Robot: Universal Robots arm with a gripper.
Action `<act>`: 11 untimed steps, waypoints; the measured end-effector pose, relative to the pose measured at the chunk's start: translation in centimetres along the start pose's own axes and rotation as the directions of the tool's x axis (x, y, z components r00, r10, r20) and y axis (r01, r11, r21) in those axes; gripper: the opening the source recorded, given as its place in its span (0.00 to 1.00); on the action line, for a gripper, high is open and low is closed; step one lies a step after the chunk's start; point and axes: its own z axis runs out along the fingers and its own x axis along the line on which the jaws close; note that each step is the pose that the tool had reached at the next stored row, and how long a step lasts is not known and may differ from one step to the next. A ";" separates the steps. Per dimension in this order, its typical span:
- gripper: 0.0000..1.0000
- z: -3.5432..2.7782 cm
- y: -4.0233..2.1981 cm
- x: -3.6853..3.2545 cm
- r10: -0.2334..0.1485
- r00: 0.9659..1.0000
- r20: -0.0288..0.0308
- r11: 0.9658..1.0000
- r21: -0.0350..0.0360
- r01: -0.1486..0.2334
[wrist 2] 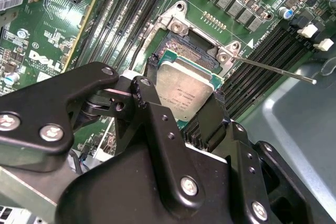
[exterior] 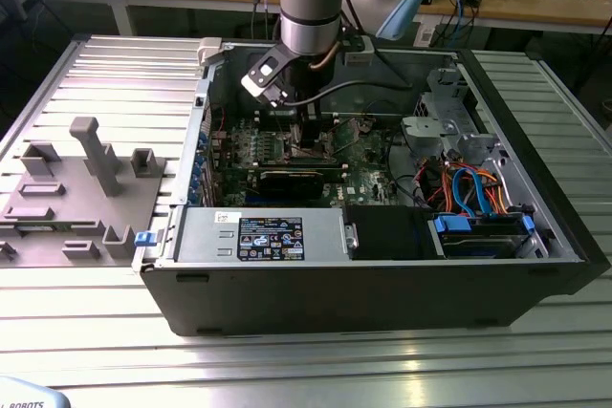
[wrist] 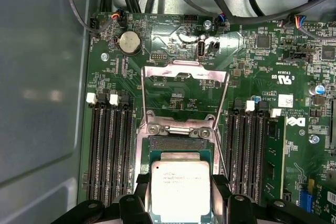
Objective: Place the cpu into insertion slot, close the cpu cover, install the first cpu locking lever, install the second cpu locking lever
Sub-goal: 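Place the cpu into insertion slot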
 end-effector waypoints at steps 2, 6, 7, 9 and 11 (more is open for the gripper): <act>0.54 0.05 0.00 0.00 0.000 1.000 0.000 1.000 0.000 0.000; 0.54 0.17 -0.01 0.00 0.000 1.000 0.000 1.000 0.000 0.000; 0.54 0.19 -0.01 -0.01 0.000 1.000 0.000 1.000 0.000 0.000; 0.54 0.24 -0.01 -0.01 0.000 1.000 0.000 1.000 0.000 0.000; 0.54 0.29 -0.01 -0.01 0.000 1.000 0.000 1.000 0.000 0.000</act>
